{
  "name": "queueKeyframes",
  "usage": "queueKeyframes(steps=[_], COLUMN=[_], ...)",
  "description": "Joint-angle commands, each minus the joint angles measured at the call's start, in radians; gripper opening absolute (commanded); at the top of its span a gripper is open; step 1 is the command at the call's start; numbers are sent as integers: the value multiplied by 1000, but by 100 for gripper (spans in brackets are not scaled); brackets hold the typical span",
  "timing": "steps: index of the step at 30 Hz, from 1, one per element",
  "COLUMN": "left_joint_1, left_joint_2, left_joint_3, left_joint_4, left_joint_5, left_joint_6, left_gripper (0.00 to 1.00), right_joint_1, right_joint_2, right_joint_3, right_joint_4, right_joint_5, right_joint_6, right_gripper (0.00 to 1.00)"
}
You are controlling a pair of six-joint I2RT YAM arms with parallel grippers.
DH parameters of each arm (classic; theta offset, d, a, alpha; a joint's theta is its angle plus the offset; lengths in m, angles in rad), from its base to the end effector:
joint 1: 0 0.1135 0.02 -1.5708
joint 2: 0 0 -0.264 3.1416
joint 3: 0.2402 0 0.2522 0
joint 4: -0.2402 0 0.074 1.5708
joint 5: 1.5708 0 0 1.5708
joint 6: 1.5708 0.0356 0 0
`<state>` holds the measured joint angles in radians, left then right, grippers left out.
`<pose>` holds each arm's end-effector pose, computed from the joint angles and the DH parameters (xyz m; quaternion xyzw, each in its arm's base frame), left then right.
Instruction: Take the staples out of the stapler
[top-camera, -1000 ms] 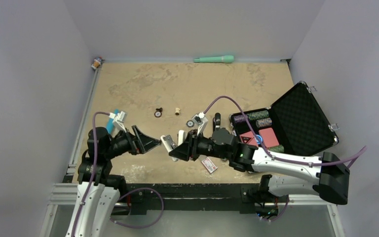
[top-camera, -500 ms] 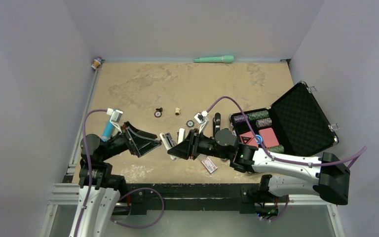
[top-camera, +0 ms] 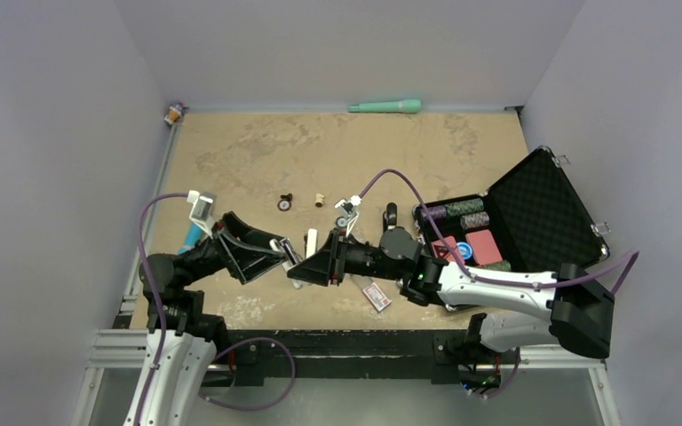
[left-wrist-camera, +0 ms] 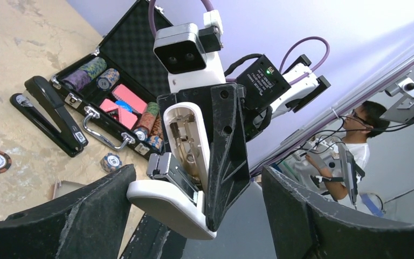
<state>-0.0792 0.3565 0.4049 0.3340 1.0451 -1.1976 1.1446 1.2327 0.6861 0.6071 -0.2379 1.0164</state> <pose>0.0968 -0.0386 0.3117 0.0932 0.6306 -0.6523 0.4101 0.1086 0.2596 0.2931 -0.1298 0.6736 0.6761 0.2687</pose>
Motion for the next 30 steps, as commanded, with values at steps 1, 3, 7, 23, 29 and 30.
queueKeyframes(steps=[1, 3, 7, 23, 29, 30], left_joint_1=[4, 4, 4, 3, 4, 4], left_joint_2=[10, 12, 8, -27, -33, -32], left_joint_3=[-11, -11, -26, -12, -9, -9], left_joint_4=[80, 38, 31, -113, -116, -118], left_joint_5=[10, 4, -6, -45, -56, -59], left_joint_6=[-25, -1, 4, 73, 68, 67], left_gripper=[88, 86, 81, 66, 63, 62], right_joint_1=[2, 3, 3, 4, 3, 3], right_joint_2=[19, 34, 55, 71, 90, 92], right_joint_3=[59, 62, 64, 64, 79, 81], right_joint_4=[135, 150, 178, 215, 214, 214], right_joint_5=[-47, -51, -63, -45, -50, -51], right_joint_6=[14, 17, 22, 22, 20, 19], right_gripper=[0, 0, 0, 0, 0, 0])
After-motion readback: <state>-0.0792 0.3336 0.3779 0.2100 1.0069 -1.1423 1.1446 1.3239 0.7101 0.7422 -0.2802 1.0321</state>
